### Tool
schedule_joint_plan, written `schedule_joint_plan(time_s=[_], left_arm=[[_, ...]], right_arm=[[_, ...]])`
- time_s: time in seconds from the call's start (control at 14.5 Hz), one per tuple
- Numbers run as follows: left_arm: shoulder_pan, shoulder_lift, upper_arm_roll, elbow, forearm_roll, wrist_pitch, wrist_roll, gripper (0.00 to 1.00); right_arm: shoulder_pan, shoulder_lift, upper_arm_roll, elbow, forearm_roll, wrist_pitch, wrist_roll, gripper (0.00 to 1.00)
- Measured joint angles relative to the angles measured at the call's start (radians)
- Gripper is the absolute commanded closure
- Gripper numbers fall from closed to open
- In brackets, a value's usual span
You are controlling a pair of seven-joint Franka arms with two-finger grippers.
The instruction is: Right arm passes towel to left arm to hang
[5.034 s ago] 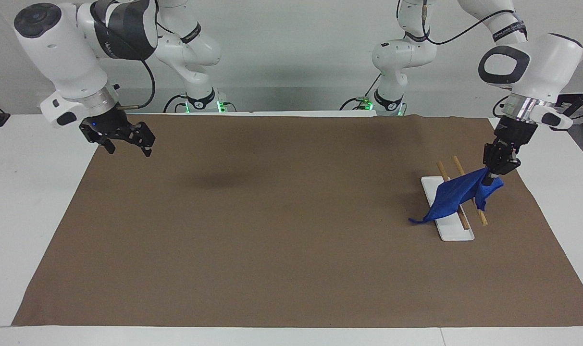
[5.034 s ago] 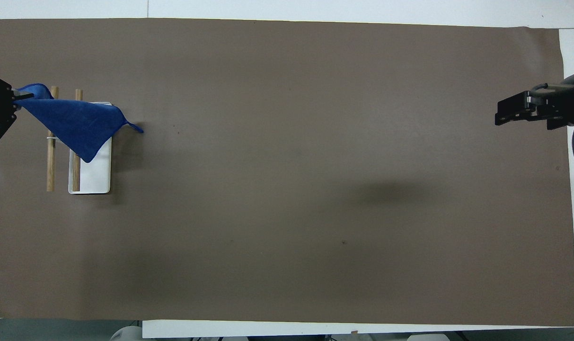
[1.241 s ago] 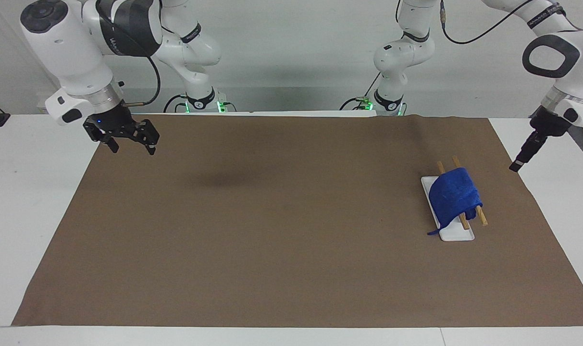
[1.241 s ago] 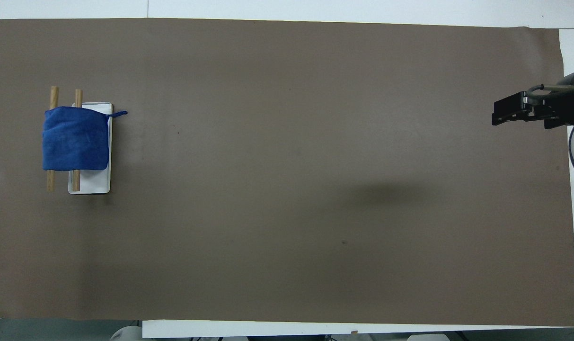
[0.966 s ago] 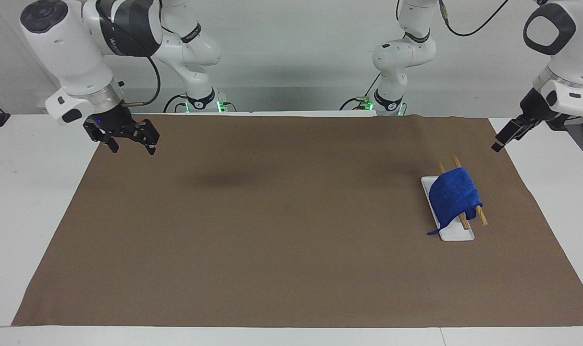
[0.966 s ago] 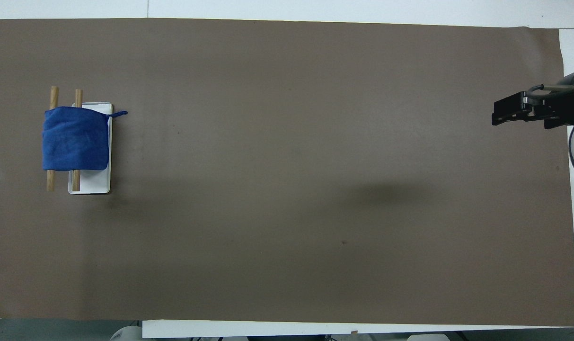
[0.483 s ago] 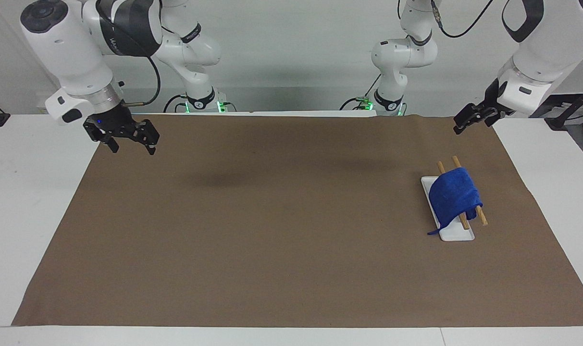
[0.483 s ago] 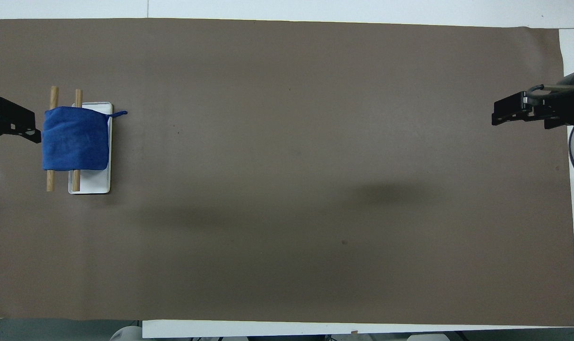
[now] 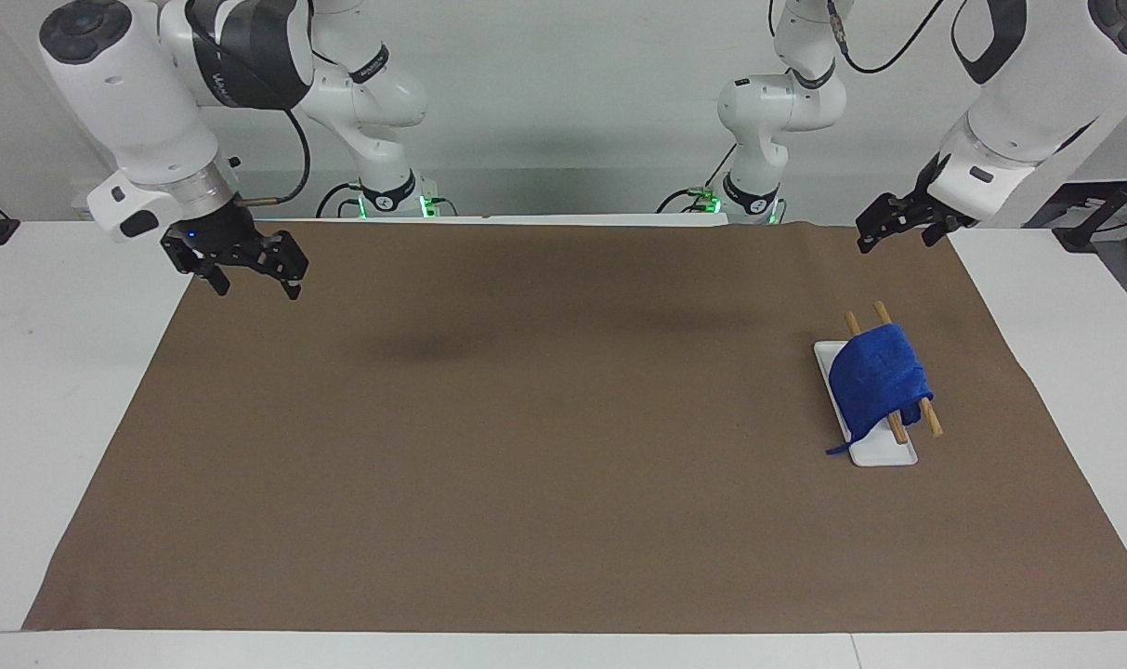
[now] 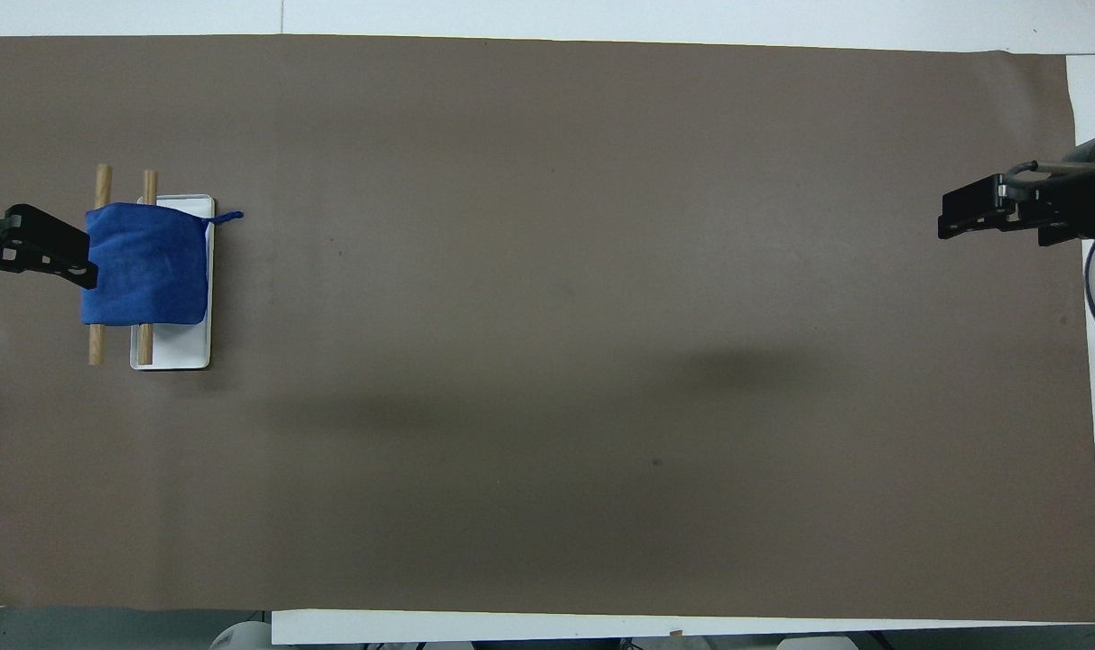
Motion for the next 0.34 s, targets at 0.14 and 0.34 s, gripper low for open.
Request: schedule_joint_plan(time_s=[0.14, 0.34], left_arm=[[0.000, -0.002, 0.000, 0.001, 0.000, 0.007, 0.002, 0.00], [0.000, -0.004, 0.000, 0.003, 0.000, 0.022, 0.007, 0.00]], right_arm=[[0.000, 0.000, 0.000, 0.000, 0.000, 0.000, 0.000, 0.00], [0.000, 0.000, 0.000, 0.000, 0.000, 0.000, 0.000, 0.00]])
